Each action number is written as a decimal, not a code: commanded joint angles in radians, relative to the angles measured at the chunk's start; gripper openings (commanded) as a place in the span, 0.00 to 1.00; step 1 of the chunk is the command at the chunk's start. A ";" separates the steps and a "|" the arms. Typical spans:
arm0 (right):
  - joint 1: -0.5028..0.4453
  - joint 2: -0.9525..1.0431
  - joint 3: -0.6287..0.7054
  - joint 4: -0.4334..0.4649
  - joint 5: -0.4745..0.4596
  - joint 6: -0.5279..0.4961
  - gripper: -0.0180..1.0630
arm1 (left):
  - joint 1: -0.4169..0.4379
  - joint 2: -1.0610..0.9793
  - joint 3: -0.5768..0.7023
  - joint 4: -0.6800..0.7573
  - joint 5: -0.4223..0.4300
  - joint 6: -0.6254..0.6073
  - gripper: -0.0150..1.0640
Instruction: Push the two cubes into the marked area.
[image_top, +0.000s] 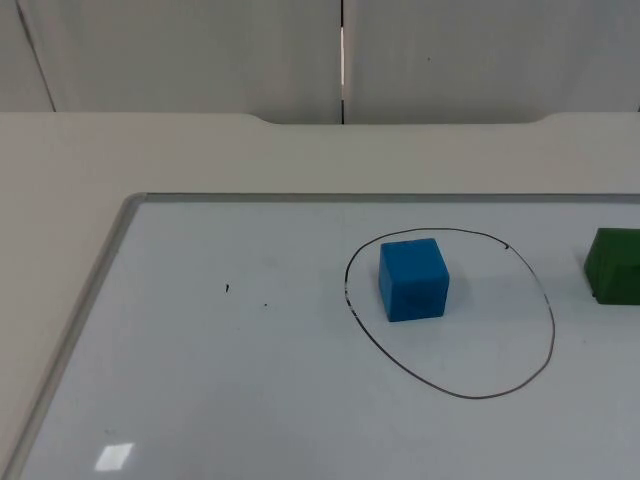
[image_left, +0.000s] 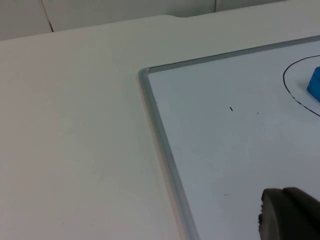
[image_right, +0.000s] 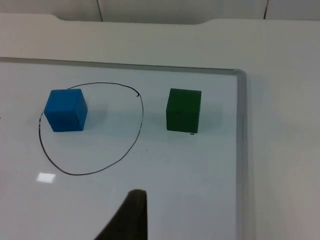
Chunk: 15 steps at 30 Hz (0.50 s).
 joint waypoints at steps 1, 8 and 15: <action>-0.006 -0.001 0.000 -0.003 -0.004 0.001 0.99 | 0.005 -0.004 0.007 0.005 0.003 -0.008 0.01; -0.006 0.012 -0.038 -0.046 -0.027 0.001 0.99 | 0.005 -0.004 0.007 0.005 0.003 -0.008 0.01; -0.006 0.236 -0.168 -0.059 -0.055 0.001 0.73 | 0.005 -0.004 0.007 0.005 0.003 -0.008 0.01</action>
